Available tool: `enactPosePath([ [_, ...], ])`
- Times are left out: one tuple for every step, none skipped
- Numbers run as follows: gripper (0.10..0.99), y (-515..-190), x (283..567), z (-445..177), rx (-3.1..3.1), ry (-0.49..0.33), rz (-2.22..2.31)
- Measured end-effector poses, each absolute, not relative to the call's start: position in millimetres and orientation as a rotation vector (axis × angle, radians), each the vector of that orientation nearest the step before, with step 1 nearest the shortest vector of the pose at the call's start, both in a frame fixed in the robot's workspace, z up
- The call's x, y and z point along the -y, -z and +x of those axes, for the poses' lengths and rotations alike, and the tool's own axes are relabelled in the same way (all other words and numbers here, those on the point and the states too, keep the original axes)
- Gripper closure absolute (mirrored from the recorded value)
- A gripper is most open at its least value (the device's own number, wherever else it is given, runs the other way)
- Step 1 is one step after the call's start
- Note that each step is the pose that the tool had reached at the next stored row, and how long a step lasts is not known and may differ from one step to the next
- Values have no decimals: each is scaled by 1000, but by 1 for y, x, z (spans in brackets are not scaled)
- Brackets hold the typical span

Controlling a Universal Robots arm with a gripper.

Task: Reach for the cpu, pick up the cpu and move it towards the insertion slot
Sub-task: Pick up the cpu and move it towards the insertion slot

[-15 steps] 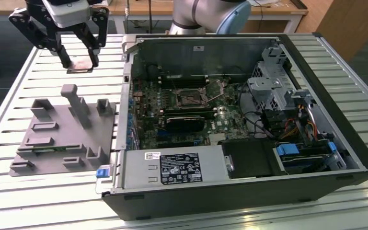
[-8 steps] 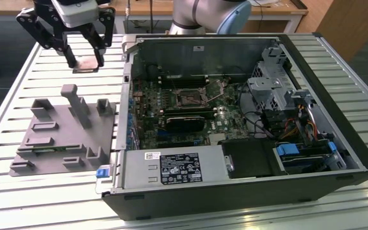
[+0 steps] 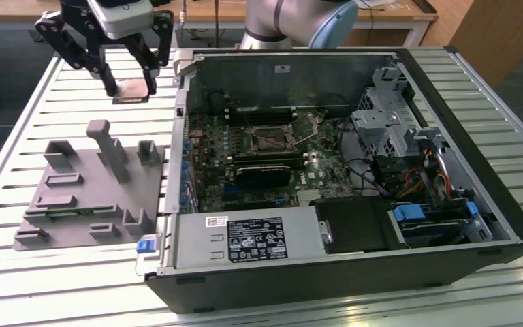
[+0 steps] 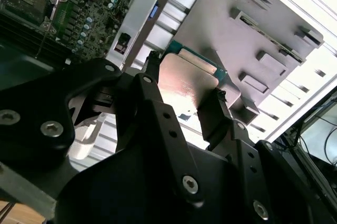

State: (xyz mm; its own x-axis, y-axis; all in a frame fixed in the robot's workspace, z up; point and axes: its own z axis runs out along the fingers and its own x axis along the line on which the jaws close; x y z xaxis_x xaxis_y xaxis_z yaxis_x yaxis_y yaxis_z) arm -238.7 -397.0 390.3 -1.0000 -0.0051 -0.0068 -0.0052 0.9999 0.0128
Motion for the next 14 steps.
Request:
enactPosePath([
  [545,-390,397,-237,-3135,-20,-8],
  [545,-390,397,-235,-3135,-20,-8],
  [545,-390,397,-233,-3135,-20,-8],
  [545,-390,397,-231,-3135,-20,-8],
  [545,-390,397,-229,-3135,-20,-8],
  [545,-390,397,-227,-3135,-20,-8],
  [545,-390,397,-224,-3135,-20,-8],
  [545,-390,397,-222,-3135,-20,-8],
  [545,-390,397,-219,-3135,-20,-8],
  [545,-390,397,-216,-3135,-20,-8],
  [545,-390,397,-214,-3135,-20,-8],
  [545,-390,397,-212,-3135,-20,-8],
  [545,-390,397,-210,-3135,-20,-8],
  [545,-390,397,-208,-3135,-20,-8],
])
